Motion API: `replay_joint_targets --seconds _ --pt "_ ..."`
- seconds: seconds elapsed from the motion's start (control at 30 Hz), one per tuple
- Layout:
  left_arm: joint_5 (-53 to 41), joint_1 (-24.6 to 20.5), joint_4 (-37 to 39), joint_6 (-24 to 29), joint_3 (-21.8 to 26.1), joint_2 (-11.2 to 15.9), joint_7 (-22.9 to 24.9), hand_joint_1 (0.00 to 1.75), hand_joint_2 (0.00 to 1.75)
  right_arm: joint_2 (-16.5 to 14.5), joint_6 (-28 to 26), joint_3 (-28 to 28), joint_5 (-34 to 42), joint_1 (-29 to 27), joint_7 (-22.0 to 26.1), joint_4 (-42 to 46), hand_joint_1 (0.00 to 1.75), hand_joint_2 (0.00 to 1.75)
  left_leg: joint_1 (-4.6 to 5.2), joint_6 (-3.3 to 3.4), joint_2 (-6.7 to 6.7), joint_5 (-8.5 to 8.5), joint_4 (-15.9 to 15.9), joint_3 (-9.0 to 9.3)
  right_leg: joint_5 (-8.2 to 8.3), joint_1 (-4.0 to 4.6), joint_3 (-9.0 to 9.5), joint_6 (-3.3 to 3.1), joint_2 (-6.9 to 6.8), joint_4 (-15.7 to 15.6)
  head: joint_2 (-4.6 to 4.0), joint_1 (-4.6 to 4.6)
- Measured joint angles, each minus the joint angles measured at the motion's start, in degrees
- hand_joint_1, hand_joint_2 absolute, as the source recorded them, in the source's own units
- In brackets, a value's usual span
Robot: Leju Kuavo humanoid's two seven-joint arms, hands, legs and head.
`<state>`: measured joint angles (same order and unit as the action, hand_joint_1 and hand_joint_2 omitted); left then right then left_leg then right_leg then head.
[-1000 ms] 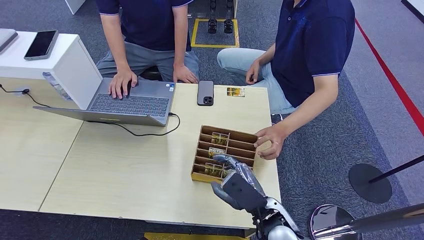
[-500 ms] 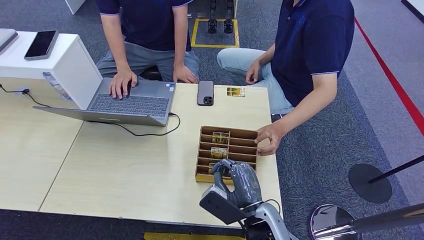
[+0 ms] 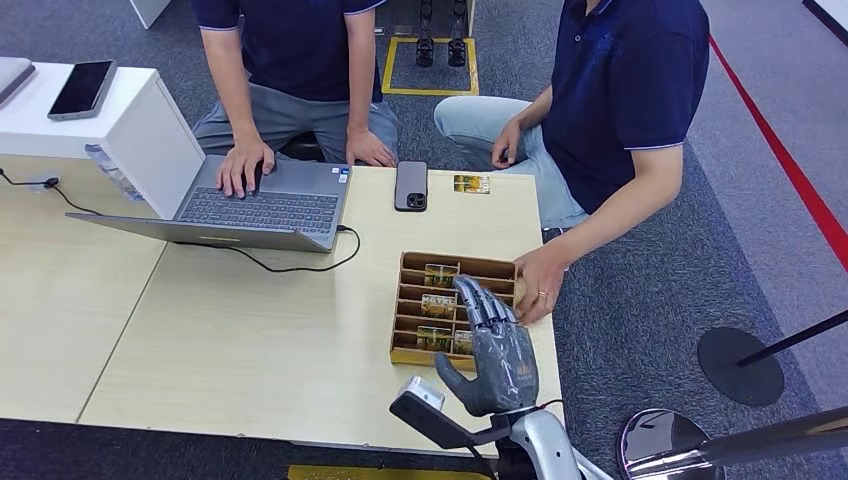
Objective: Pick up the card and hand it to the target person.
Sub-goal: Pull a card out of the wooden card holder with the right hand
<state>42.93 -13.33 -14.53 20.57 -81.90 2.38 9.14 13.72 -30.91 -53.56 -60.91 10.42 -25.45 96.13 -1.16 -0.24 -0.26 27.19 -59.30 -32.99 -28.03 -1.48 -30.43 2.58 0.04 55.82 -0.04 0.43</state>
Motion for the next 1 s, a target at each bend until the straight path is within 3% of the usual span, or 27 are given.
replay_joint_targets --seconds 0.1,0.4,0.57,0.83,0.93,1.0 --pt "-0.6 0.0 0.0 0.0 0.0 0.0 0.4 0.0 0.0 0.0 -0.1 0.0 -4.1 -0.1 -1.8 -1.6 0.37 1.75 0.0 0.0 0.0 0.0 0.0 0.0 0.0 0.0 0.0 0.0 0.0 0.0 0.0 0.0" --pt "-0.9 0.0 0.0 0.0 0.0 -0.1 0.7 0.0 0.0 -0.1 -1.1 0.0 -4.6 -0.1 -2.1 -6.8 0.37 1.75 0.0 0.0 0.0 0.0 0.0 0.0 0.0 0.0 0.0 0.0 0.0 0.0 0.0 0.0" --pt "-0.9 0.0 0.0 0.0 0.0 -0.1 0.8 0.0 0.0 -0.4 -1.2 0.0 -4.6 -0.1 -2.1 -8.3 0.55 1.75 0.0 0.0 0.0 0.0 0.0 0.0 0.0 0.0 0.0 0.0 0.0 0.0 0.0 0.01" --pt "-1.7 0.0 0.0 -0.2 0.0 -0.1 1.4 0.0 0.0 -0.6 -1.1 0.0 -5.0 0.0 -2.1 -10.8 0.56 1.75 0.0 0.0 0.0 0.0 0.0 0.0 0.0 0.0 0.0 0.0 0.0 0.0 0.0 0.0" --pt "-2.0 -0.1 0.0 -0.3 0.0 -0.3 1.4 0.0 0.0 -1.3 -1.1 0.0 -4.6 0.1 -1.7 -12.2 0.7 1.75 0.0 0.0 0.0 0.0 0.0 0.0 0.0 0.0 0.0 0.0 0.0 0.0 0.0 0.0" --pt "-2.4 -0.1 0.0 -0.5 -0.1 -0.4 1.5 0.0 0.0 -1.8 -1.2 0.0 -4.5 0.4 -1.6 -13.3 1.06 1.75 0.0 0.0 0.0 0.0 0.0 0.0 0.0 0.0 0.0 0.0 0.0 0.0 0.0 0.0"
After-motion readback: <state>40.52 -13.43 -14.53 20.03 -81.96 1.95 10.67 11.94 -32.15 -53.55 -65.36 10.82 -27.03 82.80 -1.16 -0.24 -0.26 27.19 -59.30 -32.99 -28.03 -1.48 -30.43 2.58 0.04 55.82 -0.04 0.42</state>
